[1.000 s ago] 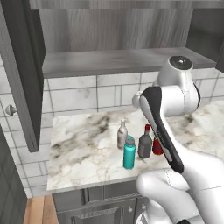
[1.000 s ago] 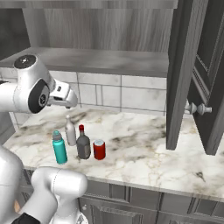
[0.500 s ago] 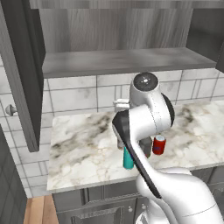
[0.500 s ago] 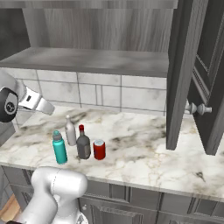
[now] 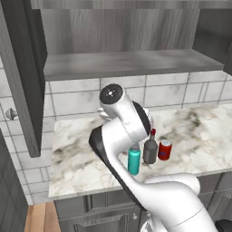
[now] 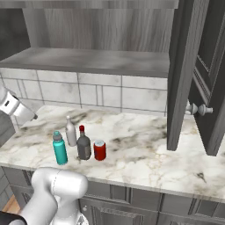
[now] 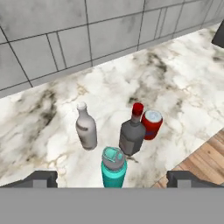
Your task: Sort all alcoholic drinks to one cabinet, and non-alcoholic drinks to the other.
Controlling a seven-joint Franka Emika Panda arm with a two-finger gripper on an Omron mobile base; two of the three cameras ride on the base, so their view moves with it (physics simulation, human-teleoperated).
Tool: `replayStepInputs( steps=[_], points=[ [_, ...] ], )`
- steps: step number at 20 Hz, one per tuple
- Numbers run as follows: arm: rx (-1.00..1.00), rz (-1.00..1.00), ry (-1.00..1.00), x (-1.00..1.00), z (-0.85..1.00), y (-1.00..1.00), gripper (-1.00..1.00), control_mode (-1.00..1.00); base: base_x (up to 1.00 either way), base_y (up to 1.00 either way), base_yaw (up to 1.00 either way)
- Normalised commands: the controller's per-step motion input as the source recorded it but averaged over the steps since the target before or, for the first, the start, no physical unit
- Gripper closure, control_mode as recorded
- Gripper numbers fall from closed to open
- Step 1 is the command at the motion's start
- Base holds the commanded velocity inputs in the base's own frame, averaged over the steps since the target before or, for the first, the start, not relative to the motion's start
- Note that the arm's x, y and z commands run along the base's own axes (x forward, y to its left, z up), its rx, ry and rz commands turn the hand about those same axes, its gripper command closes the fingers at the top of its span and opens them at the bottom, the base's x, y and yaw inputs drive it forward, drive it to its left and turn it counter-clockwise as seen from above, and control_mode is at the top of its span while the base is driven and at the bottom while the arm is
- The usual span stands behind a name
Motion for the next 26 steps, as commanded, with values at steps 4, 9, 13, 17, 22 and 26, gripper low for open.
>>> replayStepInputs(
  steps=[4,9,13,17,22,26],
  points=[
    [0.0,-0.17,0.0,0.0,-0.2,0.31,-1.0,-1.0,0.0,0.0,0.0],
    [0.0,-0.2,0.0,0.0,-0.24,0.21,-1.0,-1.0,0.0,0.0,0.0],
    [0.0,-0.22,-0.04,0.0,-0.35,0.11,-1.0,-1.0,0.0,0.0,0.0],
    [0.0,-0.23,-0.08,0.0,-0.41,0.02,-1.0,-1.0,0.0,0.0,0.0],
    [0.0,-0.24,-0.05,0.01,-0.34,0.0,-1.0,-1.0,0.0,0.0,0.0],
    [-0.01,-0.21,-0.05,0.04,-0.3,0.0,-1.0,-1.0,0.0,0.0,0.0]
  ],
)
